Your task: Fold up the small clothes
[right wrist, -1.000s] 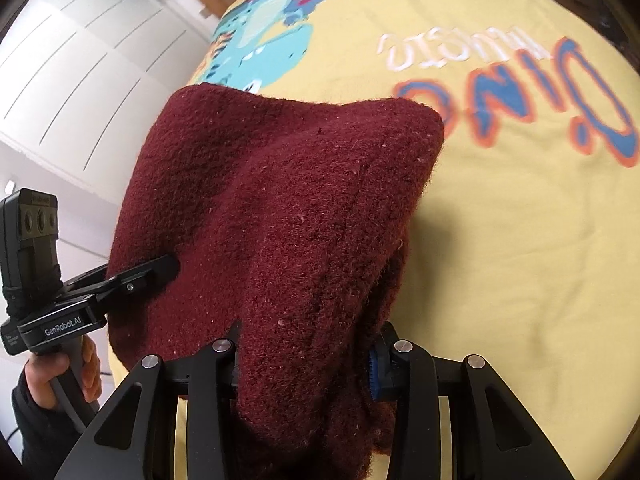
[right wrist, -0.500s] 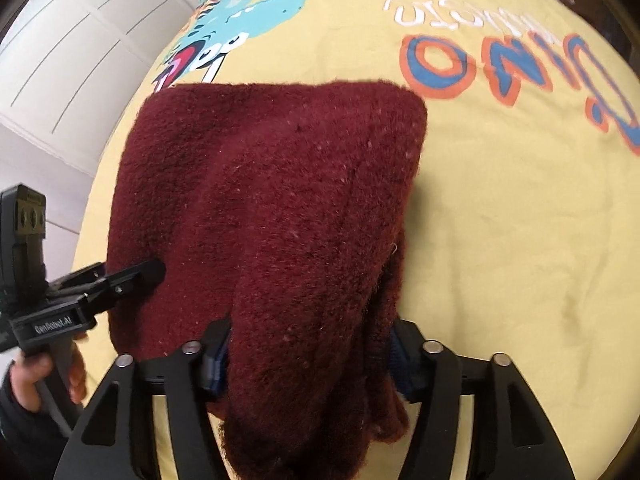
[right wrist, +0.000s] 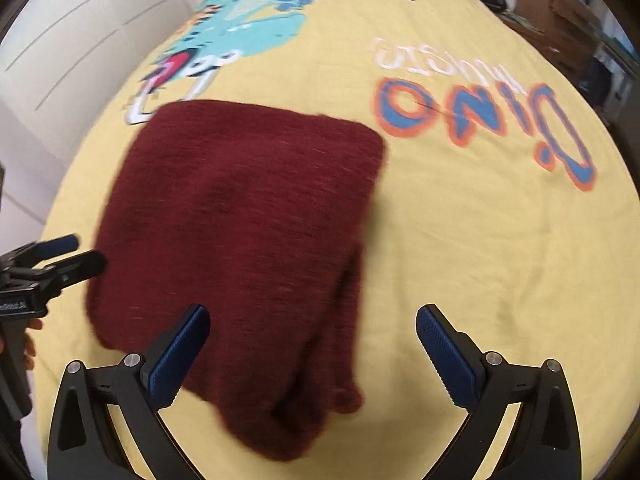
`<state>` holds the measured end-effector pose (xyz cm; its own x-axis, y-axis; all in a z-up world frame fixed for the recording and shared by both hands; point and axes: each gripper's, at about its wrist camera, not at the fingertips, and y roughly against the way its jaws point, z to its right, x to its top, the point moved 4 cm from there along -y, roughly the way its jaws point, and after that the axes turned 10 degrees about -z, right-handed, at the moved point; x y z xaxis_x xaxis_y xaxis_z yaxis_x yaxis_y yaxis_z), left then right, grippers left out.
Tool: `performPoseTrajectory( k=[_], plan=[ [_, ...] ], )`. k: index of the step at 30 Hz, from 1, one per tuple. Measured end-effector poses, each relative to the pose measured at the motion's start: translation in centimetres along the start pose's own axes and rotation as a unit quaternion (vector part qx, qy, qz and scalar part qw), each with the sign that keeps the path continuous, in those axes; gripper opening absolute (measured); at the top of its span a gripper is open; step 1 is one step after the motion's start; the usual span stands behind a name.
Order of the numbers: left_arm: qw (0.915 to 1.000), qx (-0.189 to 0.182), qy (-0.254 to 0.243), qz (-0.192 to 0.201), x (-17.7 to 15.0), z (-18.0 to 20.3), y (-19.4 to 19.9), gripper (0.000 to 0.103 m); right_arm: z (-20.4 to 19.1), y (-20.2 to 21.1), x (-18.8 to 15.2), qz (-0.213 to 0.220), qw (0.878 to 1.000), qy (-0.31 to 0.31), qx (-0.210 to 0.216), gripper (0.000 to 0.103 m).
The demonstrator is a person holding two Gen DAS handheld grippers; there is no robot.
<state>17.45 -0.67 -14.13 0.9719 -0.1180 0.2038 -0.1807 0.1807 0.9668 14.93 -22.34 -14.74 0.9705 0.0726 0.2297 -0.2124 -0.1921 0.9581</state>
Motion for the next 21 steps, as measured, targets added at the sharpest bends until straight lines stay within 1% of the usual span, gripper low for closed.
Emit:
performPoseTrajectory(
  k=[1,4,7,8,10,11,14,17,21],
  plan=[
    [1.0,-0.004,0.002,0.0,-0.3,-0.4,-0.2,0.102,0.8,-0.1,-0.4,0.0,1.0,-0.006,-0.003,0.103],
    [1.0,0.003,-0.004,0.002,-1.1,-1.4,-1.3,0.102,2.4,-1.4,-0.9,-0.003,1.0,-0.019,0.008,0.103],
    [0.9998,-0.017,0.0,0.004,-1.9,-2.0,-2.9,0.103,3.8,-3.2,-1.7,0.0,0.999,-0.031,0.026,0.103],
    [0.9997,-0.021,-0.003,0.01,-2.1,-2.1,-3.4,0.103,4.2,-3.7,-2.0,0.001,0.999,-0.038,0.038,0.103],
    [0.9996,-0.021,-0.006,0.019,-2.3,-2.1,-3.9,0.103,4.7,-4.0,-2.4,0.004,0.997,-0.053,0.059,0.103],
    [0.9994,-0.028,0.001,0.019,-2.4,-2.1,-3.9,0.103,4.8,-4.0,-2.5,0.008,0.997,-0.055,0.061,0.103],
    [0.9991,-0.037,0.017,0.014,-2.5,-2.1,-3.3,0.103,4.3,-2.9,-2.6,0.017,0.998,-0.05,0.044,0.103],
    [0.9993,-0.021,0.02,0.025,-2.8,-1.6,-1.1,0.102,3.6,-0.8,-2.8,0.029,0.998,-0.044,0.022,0.103],
    [0.9991,-0.005,0.019,0.037,-3.9,-1.0,2.5,0.102,2.5,3.5,-3.8,0.06,0.998,-0.027,-0.012,0.103]
  ],
)
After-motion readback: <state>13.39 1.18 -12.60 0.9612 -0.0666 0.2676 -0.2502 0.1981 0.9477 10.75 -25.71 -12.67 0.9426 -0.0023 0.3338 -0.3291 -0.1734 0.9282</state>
